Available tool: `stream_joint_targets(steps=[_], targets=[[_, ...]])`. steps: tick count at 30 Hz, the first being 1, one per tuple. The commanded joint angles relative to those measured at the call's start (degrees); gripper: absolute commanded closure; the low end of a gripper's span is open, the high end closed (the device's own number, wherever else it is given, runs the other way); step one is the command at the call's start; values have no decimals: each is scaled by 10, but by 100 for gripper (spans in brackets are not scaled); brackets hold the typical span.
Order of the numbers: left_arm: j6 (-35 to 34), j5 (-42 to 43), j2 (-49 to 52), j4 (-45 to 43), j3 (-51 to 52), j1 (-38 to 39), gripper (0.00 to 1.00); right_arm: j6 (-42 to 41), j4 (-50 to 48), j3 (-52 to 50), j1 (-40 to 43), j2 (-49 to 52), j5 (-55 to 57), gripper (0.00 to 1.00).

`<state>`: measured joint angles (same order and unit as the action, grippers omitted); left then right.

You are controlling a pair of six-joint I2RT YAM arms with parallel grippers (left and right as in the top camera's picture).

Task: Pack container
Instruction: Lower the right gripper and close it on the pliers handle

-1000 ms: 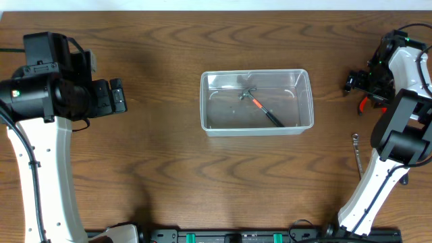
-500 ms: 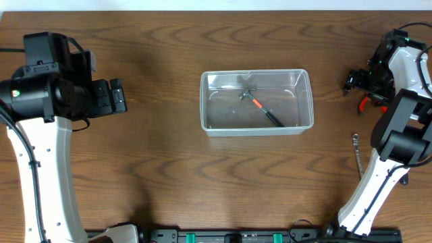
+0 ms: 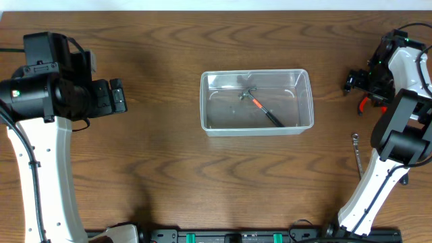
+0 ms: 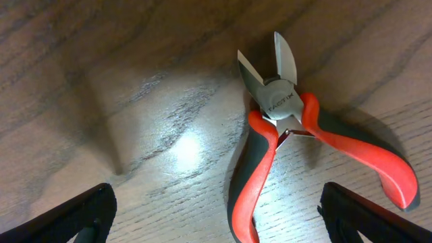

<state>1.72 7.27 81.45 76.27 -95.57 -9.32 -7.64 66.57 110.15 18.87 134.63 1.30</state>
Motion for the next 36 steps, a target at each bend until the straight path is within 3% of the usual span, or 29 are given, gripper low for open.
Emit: stream_joint_targets(steps=[1,26,36], targets=[[0,-5,2,2,-10,-3,2,-7,-1,-9,-6,4,2,1],[0,-5,2,2,-10,-3,2,-12,-32,-38,-4,4,2,1],[0,-5,2,2,-10,-3,2,-31,-36,-38,2,4,2,22]])
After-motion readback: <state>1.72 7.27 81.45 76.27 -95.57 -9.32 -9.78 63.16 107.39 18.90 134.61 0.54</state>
